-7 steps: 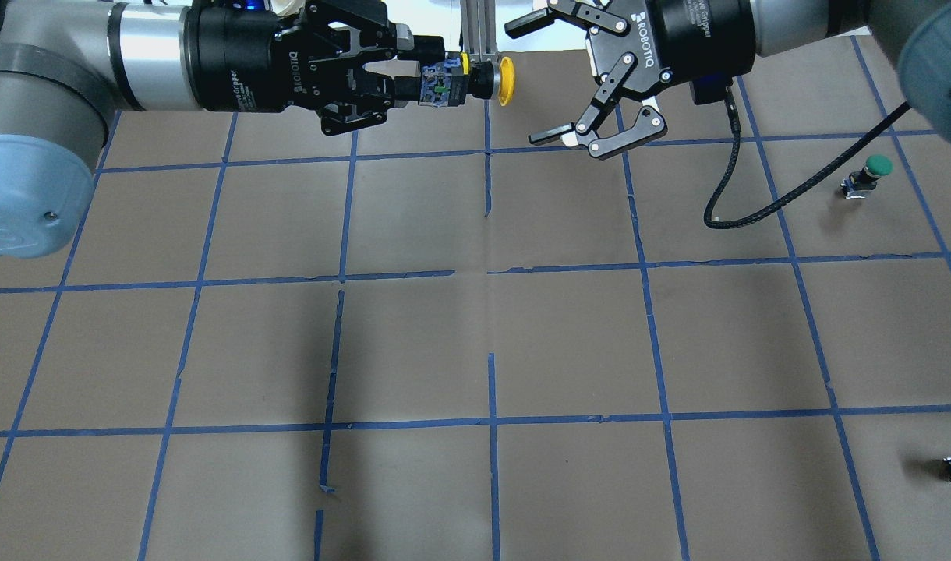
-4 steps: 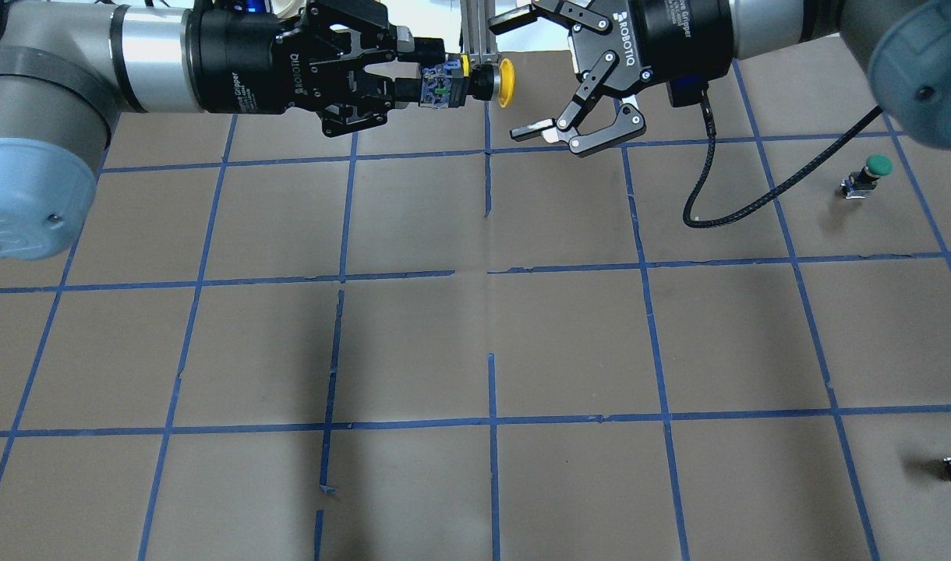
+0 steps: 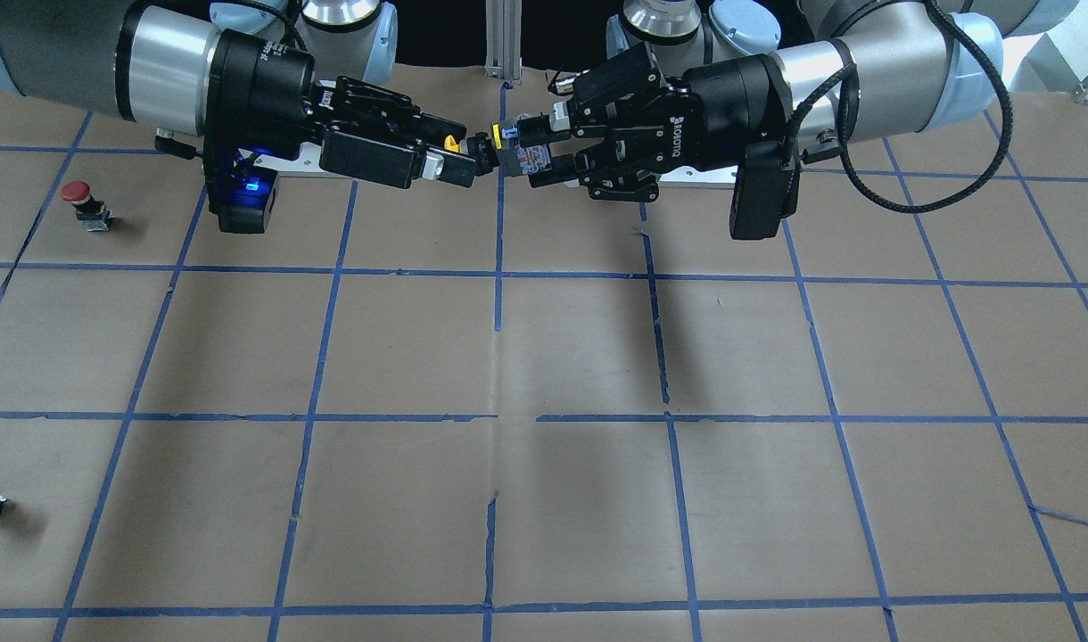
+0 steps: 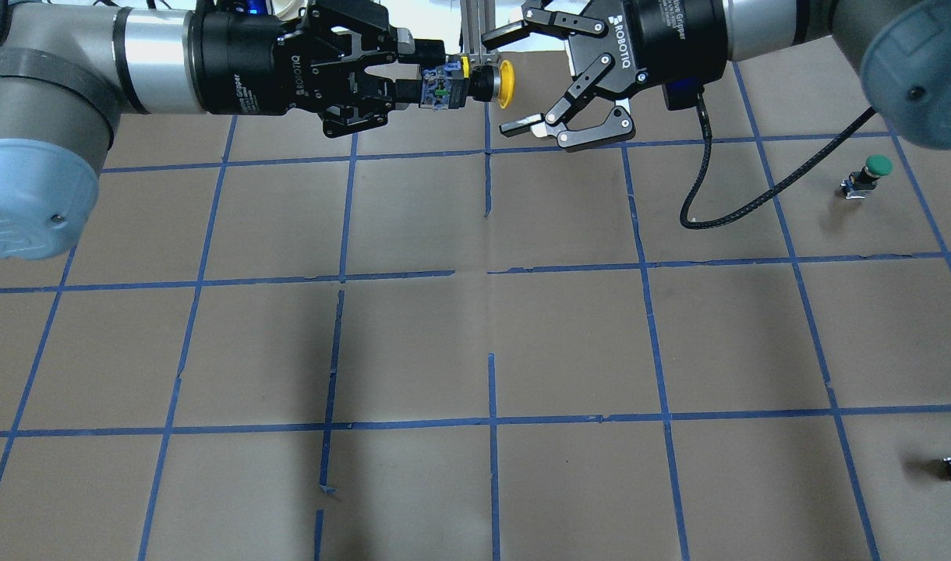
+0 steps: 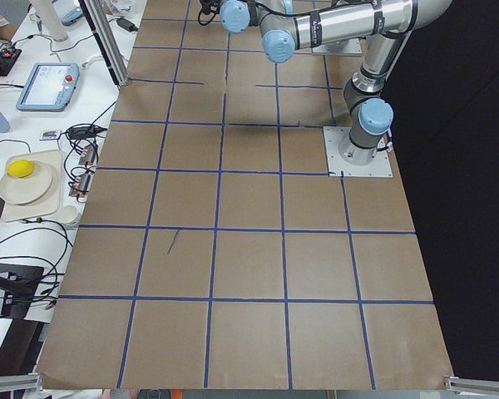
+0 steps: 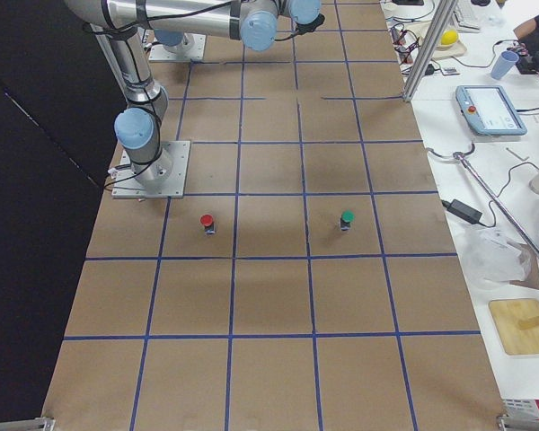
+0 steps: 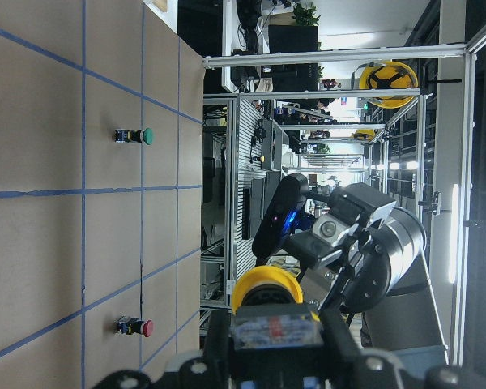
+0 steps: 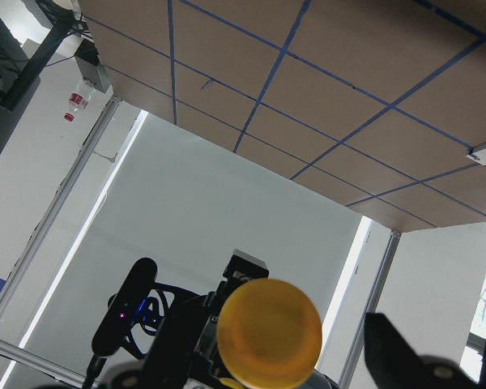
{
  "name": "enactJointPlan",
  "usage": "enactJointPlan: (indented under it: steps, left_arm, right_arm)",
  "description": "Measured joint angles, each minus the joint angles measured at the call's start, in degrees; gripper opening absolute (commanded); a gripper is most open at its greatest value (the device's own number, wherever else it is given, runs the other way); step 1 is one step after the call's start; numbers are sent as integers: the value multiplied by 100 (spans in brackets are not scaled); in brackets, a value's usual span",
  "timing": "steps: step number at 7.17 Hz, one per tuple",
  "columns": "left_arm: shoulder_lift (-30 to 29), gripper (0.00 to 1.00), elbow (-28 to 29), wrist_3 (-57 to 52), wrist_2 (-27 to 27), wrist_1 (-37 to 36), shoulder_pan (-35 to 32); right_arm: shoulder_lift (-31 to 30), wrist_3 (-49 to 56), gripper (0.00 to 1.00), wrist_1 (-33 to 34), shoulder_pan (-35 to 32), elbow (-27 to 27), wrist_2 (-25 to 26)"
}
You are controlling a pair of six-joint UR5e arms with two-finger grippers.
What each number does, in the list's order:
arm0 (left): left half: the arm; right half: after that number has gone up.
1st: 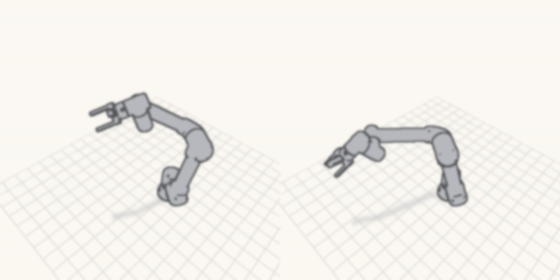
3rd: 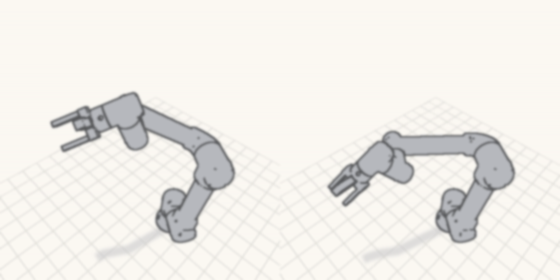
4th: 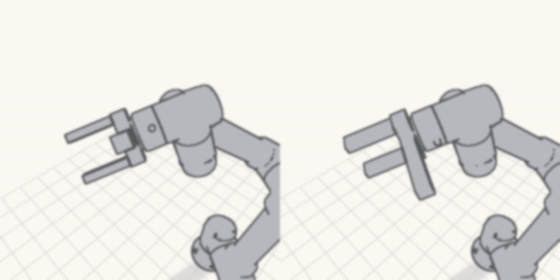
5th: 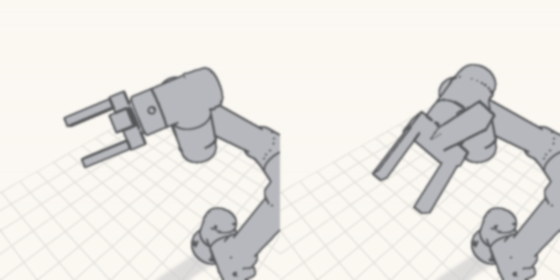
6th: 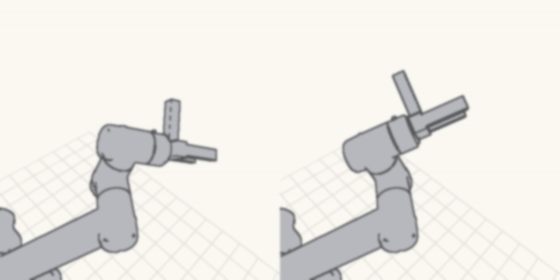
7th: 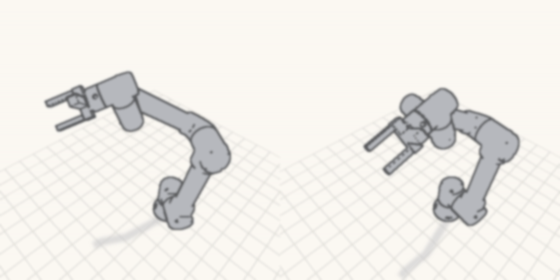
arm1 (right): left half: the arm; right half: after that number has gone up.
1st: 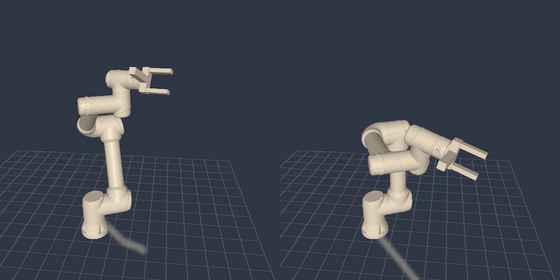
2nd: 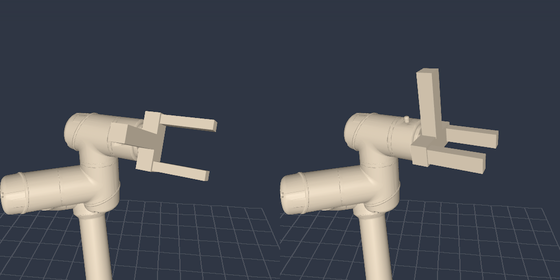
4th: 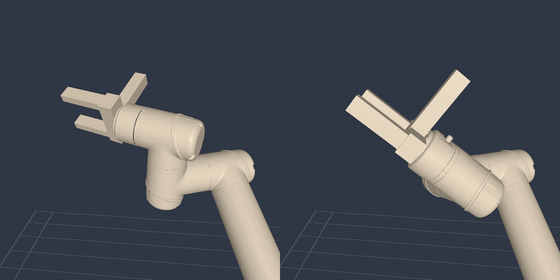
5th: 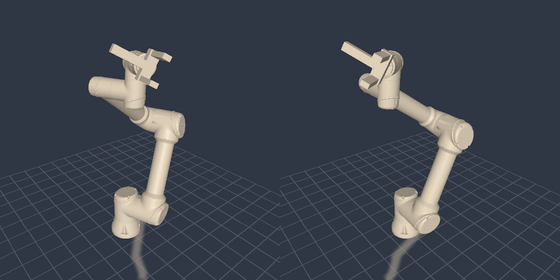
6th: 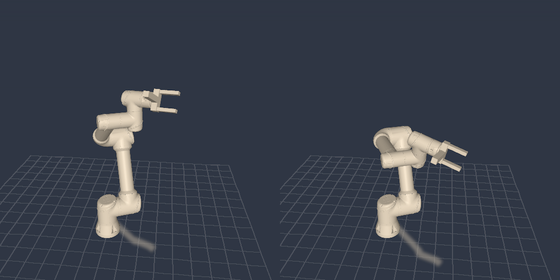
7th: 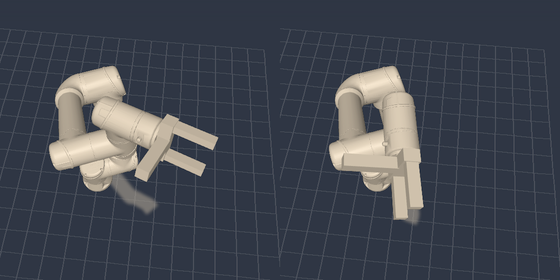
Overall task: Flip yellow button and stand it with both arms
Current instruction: 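Move the right gripper to the yellow cap while the left gripper holds it, then grasp the yellow cap with the right gripper while the left gripper releases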
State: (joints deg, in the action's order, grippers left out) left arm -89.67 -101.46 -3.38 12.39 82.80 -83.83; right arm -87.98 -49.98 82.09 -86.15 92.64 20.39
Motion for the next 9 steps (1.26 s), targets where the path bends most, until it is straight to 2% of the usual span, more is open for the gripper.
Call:
enactJointPlan:
  steps: [1,2,3,4,9]
  left_arm:
    - [9,2,2,11,0,-1,4]
    - [17,5,3,20,0,-1,6]
    - [29,49,3,26,1,-1,6]
    - [42,99,6,29,4,-1,7]
    - [34,100,86,370,77,7,4]
  right_arm:
    - [5,0,26,0,1,0,-5]
    - [7,3,21,-2,2,0,-8]
    - [7,3,19,-8,1,0,-9]
    - [-2,1,19,-19,1,-1,-6]
    - [2,-23,19,22,119,-54,32]
